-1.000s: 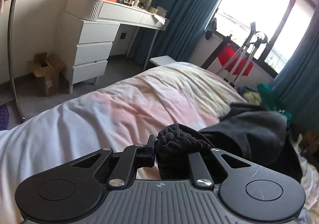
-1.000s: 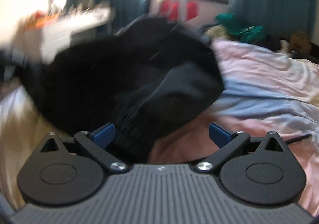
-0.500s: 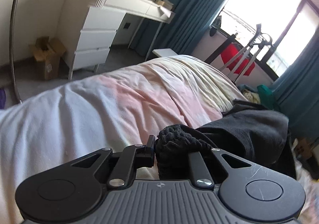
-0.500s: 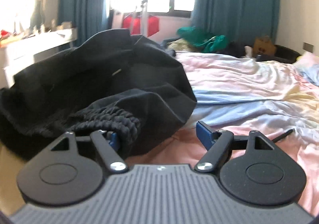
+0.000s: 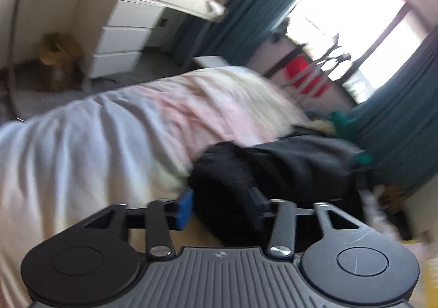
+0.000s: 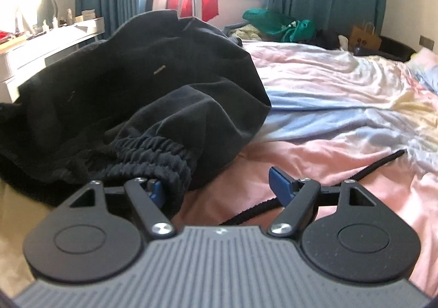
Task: Fold clothes
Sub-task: 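Grasp the other ribbed cuff with the right gripper while the left gripper holds its cuff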
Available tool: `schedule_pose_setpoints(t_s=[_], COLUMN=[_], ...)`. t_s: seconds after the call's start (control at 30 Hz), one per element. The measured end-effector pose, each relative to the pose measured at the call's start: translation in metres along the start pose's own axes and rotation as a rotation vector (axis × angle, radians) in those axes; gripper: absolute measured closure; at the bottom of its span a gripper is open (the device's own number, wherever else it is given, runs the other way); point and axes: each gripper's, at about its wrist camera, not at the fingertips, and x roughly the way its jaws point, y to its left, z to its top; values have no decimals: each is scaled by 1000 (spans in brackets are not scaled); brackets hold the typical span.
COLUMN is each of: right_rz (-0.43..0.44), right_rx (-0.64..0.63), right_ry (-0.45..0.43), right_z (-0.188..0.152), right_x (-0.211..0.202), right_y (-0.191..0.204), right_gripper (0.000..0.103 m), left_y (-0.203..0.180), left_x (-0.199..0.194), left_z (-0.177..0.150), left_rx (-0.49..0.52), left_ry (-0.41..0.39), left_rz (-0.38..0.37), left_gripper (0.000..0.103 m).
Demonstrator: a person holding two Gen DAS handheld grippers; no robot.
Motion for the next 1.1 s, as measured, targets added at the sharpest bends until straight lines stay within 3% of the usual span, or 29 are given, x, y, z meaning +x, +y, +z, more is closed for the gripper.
schedule_pose_setpoints(t_s=[0.03, 0.17, 0.33, 0.47, 0.5, 0.6, 0.73, 0.87, 0.97, 1.03, 1.1], right_rz=[5, 18, 11, 0, -3, -16, -24, -18, -36, -48, -59], right_rx=[-2, 10, 5, -33, -48, -97, -122, -94, -152, -191, -230], right_ry=[-2, -6, -16, -74, -94, -132, -114, -50, -104, -141, -177], right_z=[0, 2, 3, 5, 6, 6, 3, 0, -2, -3, -5], right_x=[-2, -5, -1, -6, -8, -11, -7, 6, -1, -6, -11], right_y=[1, 0, 0, 8, 11, 20, 22, 19, 27, 33, 38], right_gripper=[28, 29, 29, 35, 35, 37, 37, 38, 38, 38, 38], left_y=[0, 2, 16, 27, 28, 18, 1, -7, -5, 3, 7], left_x=[-5, -2, 39, 60, 64, 73, 79, 103, 120, 118, 114], left_z=[-2, -8, -18, -18, -17, -9, -7, -4, 1, 10, 18], left_rx=[-18, -108, -255, -345, -354, -315, -254, -251, -268, -284, -291], left_ry=[-2, 33, 155, 162, 154, 134, 109, 135, 134, 109, 65], left_rz=[-49, -208, -136, -116, -118, -173, -273, -275, -243, -248, -271], left_gripper=[32, 23, 25, 24, 24, 41, 37, 34, 54, 82, 87])
